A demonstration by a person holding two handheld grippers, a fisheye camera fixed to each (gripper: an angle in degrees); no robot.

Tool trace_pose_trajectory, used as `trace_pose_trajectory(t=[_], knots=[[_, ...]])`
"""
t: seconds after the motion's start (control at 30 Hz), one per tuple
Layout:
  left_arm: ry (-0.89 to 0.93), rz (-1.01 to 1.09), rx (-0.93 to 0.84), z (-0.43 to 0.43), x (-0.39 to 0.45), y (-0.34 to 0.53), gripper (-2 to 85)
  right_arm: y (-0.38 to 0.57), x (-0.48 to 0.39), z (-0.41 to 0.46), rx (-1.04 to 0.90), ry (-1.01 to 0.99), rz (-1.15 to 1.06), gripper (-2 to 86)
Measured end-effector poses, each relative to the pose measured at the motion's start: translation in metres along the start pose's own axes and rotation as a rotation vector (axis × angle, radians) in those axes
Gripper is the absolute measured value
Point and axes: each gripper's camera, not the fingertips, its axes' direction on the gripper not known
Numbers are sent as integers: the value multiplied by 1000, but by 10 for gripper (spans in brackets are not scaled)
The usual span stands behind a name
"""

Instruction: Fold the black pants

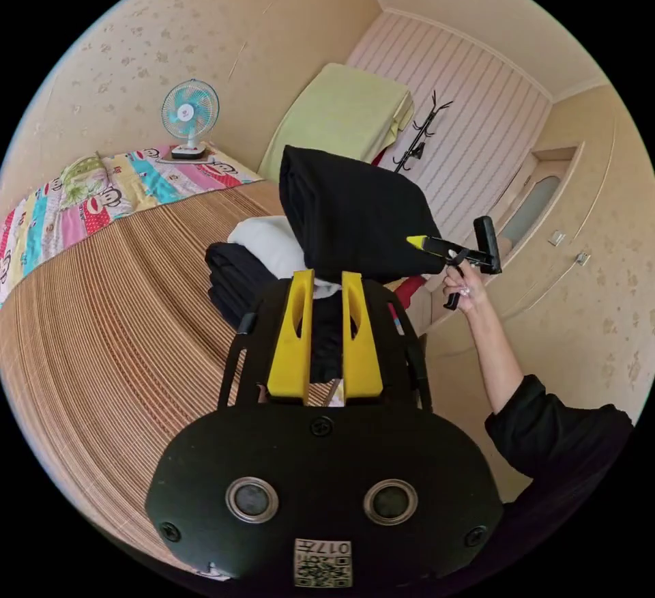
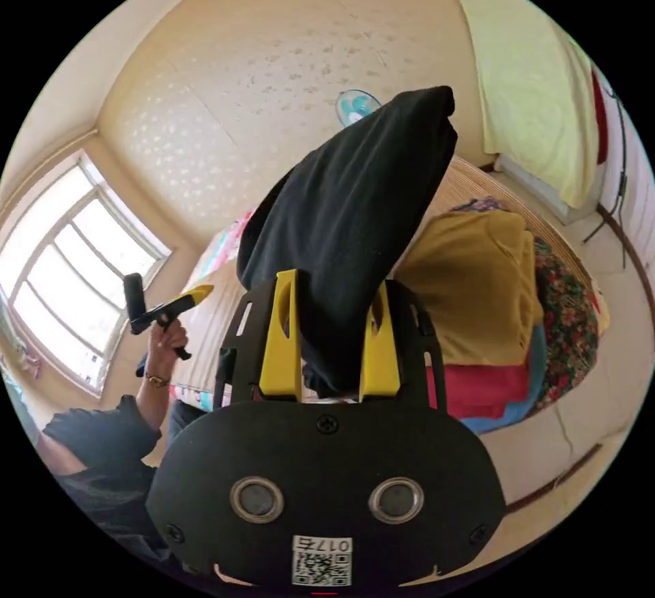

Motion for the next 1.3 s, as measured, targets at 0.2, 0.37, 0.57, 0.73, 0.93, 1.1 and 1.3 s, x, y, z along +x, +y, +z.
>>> trace_pose_trajectory(t=[0.2, 0.37, 0.57, 0.73, 0.93, 1.1, 1.3], knots=[[-212, -48, -71, -5, -24, 127, 79, 80, -123, 13, 231, 305, -285, 76], [-350, -276, -82, -69, -64, 210, 83, 93, -285, 130, 29, -73, -475, 47], [-550, -445, -69, -108, -83, 259, 93, 123, -425, 253, -146, -235, -423, 50], [-659, -501, -84, -111, -102, 270, 129, 124, -469, 309, -258, -190, -298, 138], [-719, -608, -80, -108, -135, 269, 213, 94, -498, 321, -240, -111, -230, 232], [-784, -642, -76, -93, -144, 263, 215, 93, -525, 341, -231, 23, -262, 241], [-809, -666, -43, -88, -135, 265, 187, 102, -559, 350, -250, 147, -350, 244]])
